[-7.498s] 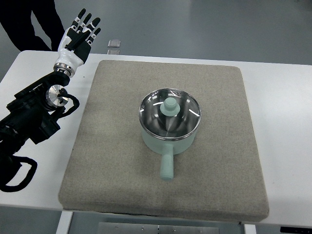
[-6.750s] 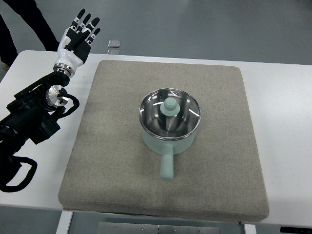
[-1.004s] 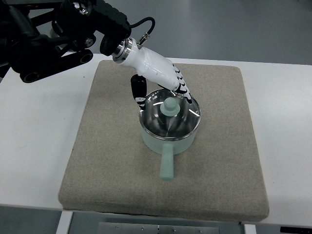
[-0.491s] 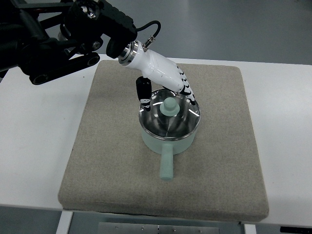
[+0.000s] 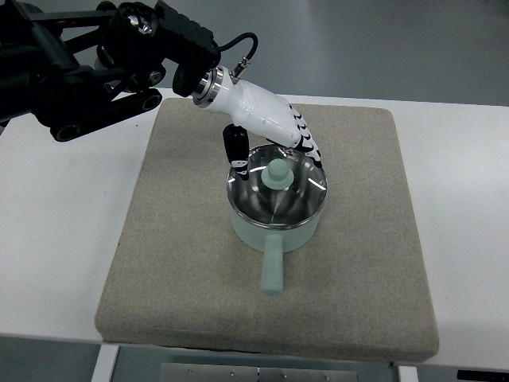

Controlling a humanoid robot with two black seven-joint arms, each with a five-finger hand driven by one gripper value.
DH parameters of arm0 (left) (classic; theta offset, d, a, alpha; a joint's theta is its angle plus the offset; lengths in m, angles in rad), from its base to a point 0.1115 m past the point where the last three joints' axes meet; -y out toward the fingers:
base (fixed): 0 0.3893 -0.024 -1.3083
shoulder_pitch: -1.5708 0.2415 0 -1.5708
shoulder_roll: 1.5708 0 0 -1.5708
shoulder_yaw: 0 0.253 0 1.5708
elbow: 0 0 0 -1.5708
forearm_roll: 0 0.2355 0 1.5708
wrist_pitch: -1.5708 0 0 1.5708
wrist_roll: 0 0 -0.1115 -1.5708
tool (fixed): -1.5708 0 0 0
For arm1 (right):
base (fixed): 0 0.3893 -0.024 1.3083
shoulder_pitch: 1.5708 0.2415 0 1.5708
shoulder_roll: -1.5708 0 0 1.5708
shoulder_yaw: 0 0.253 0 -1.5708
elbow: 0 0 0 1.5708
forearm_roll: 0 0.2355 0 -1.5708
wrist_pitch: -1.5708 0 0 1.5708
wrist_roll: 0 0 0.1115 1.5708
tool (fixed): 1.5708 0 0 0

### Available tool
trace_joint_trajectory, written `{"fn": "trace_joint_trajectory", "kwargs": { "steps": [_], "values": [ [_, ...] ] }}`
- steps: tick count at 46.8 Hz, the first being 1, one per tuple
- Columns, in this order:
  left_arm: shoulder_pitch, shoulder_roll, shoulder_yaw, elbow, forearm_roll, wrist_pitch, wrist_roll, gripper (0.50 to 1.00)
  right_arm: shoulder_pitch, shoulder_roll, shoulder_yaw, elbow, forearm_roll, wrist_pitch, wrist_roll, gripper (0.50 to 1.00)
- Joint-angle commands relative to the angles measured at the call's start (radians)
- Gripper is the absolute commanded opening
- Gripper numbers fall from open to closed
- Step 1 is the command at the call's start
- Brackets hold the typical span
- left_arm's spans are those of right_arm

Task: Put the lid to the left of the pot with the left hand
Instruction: 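Lower the left hand onto the lid and close fingers around the knob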

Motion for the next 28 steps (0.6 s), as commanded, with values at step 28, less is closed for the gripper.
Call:
{"fn": "trace_joint_trajectory", "kwargs": {
  "steps": [28],
  "values": [
    [0.005, -0.019, -0.001, 0.014, 0.003, -0.002, 0.000, 0.776, 0.000, 0.000, 0.000, 0.000, -0.001, 0.000, 0.000, 0.924]
  ]
}}
